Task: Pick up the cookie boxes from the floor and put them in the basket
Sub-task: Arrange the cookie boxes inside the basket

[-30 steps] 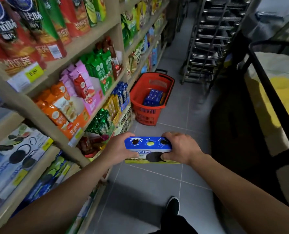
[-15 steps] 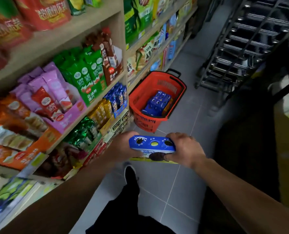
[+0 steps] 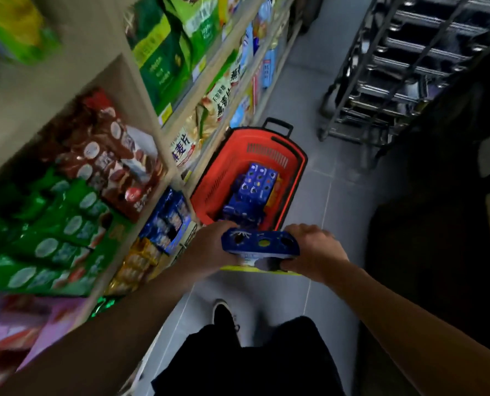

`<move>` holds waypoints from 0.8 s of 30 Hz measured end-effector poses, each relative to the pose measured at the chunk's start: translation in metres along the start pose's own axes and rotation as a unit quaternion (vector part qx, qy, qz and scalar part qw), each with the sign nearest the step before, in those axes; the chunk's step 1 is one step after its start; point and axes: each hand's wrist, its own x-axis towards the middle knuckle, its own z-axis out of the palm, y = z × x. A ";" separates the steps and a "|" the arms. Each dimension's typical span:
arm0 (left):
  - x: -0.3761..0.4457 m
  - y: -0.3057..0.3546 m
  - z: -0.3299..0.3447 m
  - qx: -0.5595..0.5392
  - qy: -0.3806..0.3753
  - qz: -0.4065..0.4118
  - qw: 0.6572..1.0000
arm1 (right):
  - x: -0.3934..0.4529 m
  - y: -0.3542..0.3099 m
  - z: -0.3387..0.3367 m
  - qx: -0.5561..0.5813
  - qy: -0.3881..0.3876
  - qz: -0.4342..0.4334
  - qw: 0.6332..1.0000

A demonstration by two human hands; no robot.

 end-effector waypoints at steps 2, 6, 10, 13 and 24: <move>0.029 0.002 -0.006 -0.010 0.002 -0.005 1.000 | 0.030 0.009 -0.013 -0.002 -0.004 -0.001 1.000; 0.081 0.004 -0.015 -0.021 0.020 -0.028 0.999 | 0.091 0.028 -0.034 -0.019 -0.006 -0.032 0.999; 0.142 0.007 -0.014 -0.056 0.084 -0.059 0.993 | 0.172 0.057 -0.059 -0.054 -0.009 -0.089 0.995; 0.185 0.011 -0.011 -0.073 0.126 -0.115 0.983 | 0.236 0.078 -0.082 -0.078 -0.009 -0.151 0.985; 0.306 0.015 0.017 -0.102 0.274 -0.260 0.920 | 0.439 0.112 -0.126 -0.165 -0.066 -0.367 0.913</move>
